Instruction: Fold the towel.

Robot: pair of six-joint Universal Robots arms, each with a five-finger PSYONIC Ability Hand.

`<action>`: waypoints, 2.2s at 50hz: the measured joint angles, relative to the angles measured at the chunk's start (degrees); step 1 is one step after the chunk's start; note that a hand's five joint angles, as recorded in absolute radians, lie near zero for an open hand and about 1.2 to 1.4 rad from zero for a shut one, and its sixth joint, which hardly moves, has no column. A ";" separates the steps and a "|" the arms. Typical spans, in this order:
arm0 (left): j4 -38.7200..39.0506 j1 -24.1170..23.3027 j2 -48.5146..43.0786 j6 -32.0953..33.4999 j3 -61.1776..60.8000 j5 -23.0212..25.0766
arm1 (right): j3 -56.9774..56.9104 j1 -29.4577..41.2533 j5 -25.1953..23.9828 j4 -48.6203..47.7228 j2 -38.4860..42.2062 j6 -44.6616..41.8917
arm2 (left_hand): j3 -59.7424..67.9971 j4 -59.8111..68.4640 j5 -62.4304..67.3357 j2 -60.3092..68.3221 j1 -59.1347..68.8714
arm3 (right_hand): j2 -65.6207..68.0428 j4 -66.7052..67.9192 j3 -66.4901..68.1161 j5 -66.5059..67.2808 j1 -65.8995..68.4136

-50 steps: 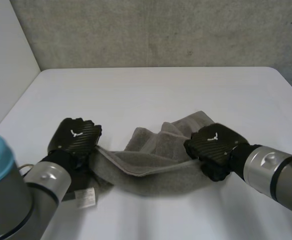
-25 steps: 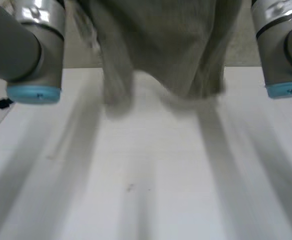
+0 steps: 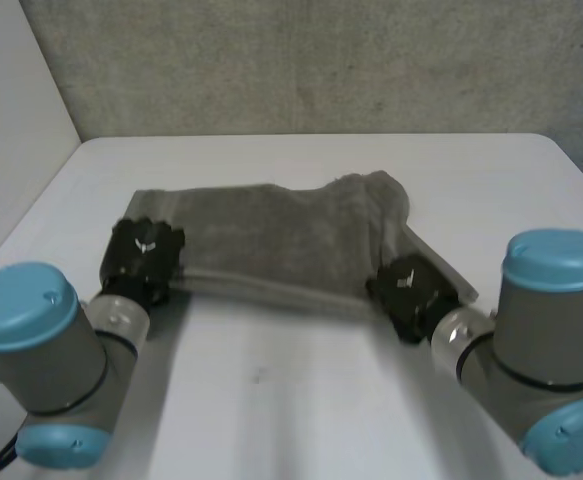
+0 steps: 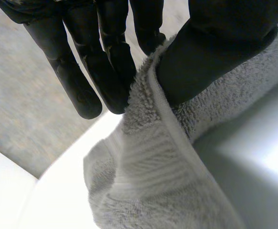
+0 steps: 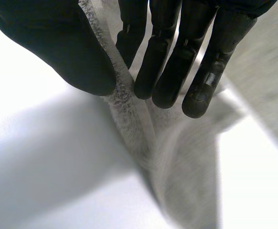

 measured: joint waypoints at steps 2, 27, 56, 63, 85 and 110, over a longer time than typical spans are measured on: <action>-0.02 -0.07 0.06 1.13 -1.52 -0.02 | 0.77 0.43 -0.01 1.97 0.98 0.24 | 0.00 0.00 0.00 0.00 0.00 | 0.00 0.00 0.00 0.00 0.00; -7.09 -0.30 16.58 4.12 -7.44 -0.18 | 2.34 -7.06 -3.55 4.63 -4.80 16.40 | 0.00 0.00 0.00 0.00 0.00 | -28.91 -30.29 -29.71 -27.84 -21.61; -9.57 -0.24 16.03 4.00 -1.78 -0.27 | 3.20 -14.31 -10.68 4.96 -2.65 20.99 | 0.00 0.00 0.00 0.00 0.00 | -31.22 -34.30 -33.95 -32.78 -25.19; -14.25 -0.67 16.11 3.82 2.72 -0.32 | 2.37 -11.30 -11.71 1.43 1.17 27.17 | 0.00 0.00 0.00 0.00 0.00 | -31.22 -34.30 -33.95 -32.78 -25.19; -18.95 -0.98 16.30 -2.39 8.25 -0.40 | -0.25 -9.11 -0.77 -12.09 5.75 27.68 | 0.00 0.00 0.00 0.00 0.00 | -0.33 -0.26 -0.27 -1.26 -1.27; -35.99 0.57 16.28 -1.92 2.38 -0.01 | -0.27 -16.11 -6.38 25.83 -28.18 -5.12 | 0.00 0.00 0.00 0.00 0.00 | -0.33 -0.25 -0.27 -1.19 -1.27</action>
